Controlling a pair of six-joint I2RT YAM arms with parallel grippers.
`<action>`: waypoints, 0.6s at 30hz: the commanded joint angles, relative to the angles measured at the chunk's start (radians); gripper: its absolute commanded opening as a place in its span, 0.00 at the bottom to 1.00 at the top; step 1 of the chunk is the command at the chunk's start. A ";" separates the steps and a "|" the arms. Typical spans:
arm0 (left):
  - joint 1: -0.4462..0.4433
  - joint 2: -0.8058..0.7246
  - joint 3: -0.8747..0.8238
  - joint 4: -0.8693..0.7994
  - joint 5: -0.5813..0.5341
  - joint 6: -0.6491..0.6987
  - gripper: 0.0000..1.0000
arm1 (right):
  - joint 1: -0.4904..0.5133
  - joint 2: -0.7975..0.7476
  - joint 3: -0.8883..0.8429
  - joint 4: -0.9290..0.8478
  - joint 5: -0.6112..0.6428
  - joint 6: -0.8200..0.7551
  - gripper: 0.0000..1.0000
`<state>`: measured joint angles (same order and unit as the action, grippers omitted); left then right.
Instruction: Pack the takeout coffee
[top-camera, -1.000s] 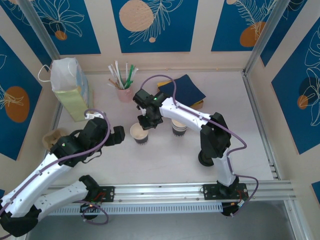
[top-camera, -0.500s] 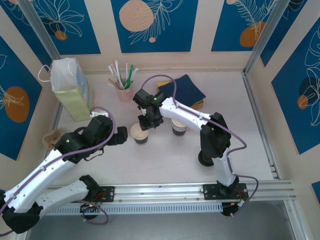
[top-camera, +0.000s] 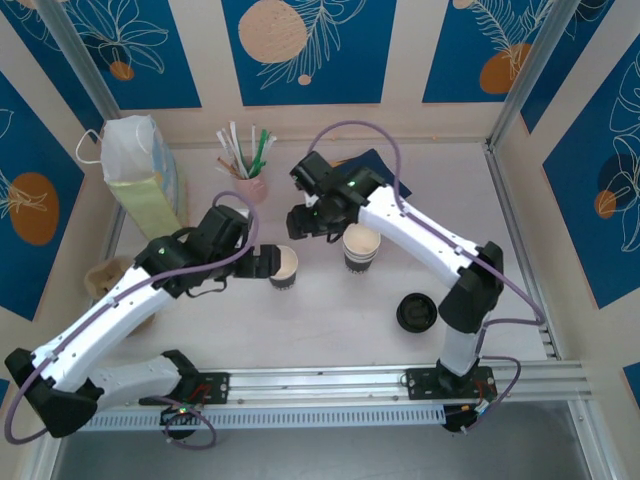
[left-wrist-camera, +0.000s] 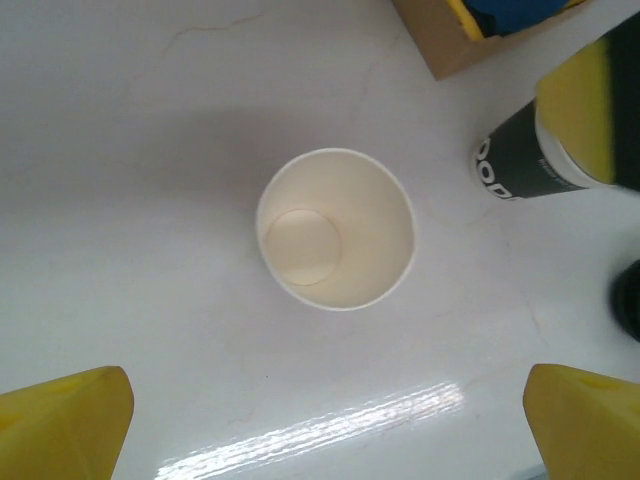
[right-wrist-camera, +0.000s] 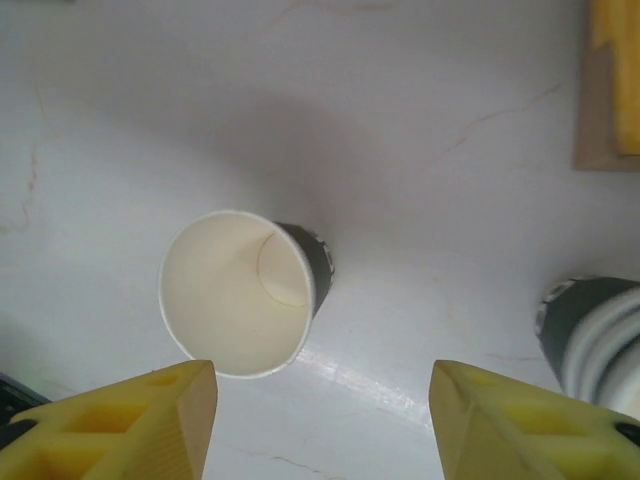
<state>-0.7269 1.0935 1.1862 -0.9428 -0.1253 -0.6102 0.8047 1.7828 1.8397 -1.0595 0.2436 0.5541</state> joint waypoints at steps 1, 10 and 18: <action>0.023 0.035 0.060 -0.002 0.100 0.049 1.00 | -0.053 -0.074 -0.005 -0.067 0.048 0.059 0.61; 0.069 0.143 0.139 -0.046 0.170 0.080 1.00 | -0.204 -0.277 -0.151 -0.186 0.091 0.193 0.68; 0.069 0.108 0.063 0.067 0.267 0.118 1.00 | -0.258 -0.470 -0.371 -0.295 0.117 0.323 0.58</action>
<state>-0.6674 1.2297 1.2770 -0.9199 0.0799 -0.5232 0.5522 1.3643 1.5219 -1.2701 0.3431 0.7921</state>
